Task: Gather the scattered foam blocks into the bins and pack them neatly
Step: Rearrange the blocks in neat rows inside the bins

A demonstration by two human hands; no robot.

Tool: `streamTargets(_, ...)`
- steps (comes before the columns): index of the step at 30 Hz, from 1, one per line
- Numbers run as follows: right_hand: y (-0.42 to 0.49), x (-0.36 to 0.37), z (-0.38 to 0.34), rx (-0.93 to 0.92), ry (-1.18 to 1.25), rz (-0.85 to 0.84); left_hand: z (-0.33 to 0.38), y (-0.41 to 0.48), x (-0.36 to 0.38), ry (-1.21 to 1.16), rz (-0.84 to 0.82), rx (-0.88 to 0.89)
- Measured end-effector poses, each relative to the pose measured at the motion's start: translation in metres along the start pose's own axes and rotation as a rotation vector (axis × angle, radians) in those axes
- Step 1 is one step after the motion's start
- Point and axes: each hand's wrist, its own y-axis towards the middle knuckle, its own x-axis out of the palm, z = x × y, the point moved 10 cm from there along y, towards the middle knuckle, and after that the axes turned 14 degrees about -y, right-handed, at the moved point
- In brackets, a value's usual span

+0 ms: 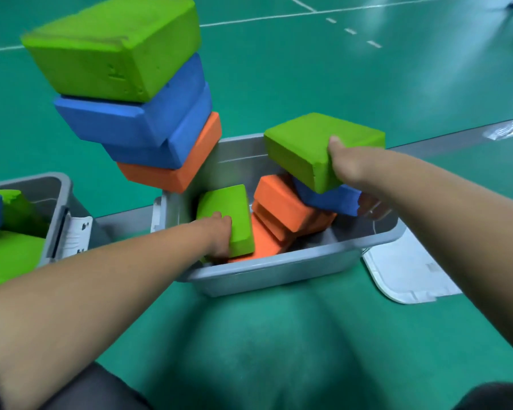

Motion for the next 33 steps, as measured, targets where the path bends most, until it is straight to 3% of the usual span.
streamTargets(2,-0.007,0.004,-0.006,0.011,-0.013,-0.034,-0.012,0.005,0.007,0.009,-0.014,-0.023)
streamTargets(5,-0.021,0.03,-0.005,0.075,-0.097,-0.263,-0.021,0.015,0.005,0.015,-0.005,-0.03)
streamTargets(9,-0.025,0.074,-0.036,-0.211,-0.303,-0.388,-0.028,0.023,-0.005,-0.197,0.002,-0.113)
streamTargets(12,-0.018,0.095,-0.049,-0.317,-0.421,-0.369,-0.029,0.019,-0.006,-0.357,-0.015,-0.142)
streamTargets(15,-0.008,0.095,-0.062,-0.401,-0.559,-0.223,-0.024,0.009,-0.023,-0.382,0.065,-0.113)
streamTargets(18,-0.002,0.103,-0.076,-0.438,-0.488,-0.172,-0.023,-0.006,-0.037,-0.302,0.119,-0.107)
streamTargets(22,0.004,0.111,-0.088,-0.4,-0.424,-0.157,-0.021,-0.015,-0.03,-0.398,0.138,-0.09)
streamTargets(27,0.004,0.124,-0.106,-0.518,-0.423,-0.217,-0.023,-0.005,-0.014,-0.138,0.178,-0.073)
streamTargets(29,0.005,0.132,-0.106,-0.539,-0.542,-0.229,-0.019,-0.002,-0.014,-0.034,0.179,-0.041)
streamTargets(33,0.005,0.135,-0.1,-0.56,-0.631,-0.2,-0.012,0.0,-0.013,-0.138,0.187,-0.028)
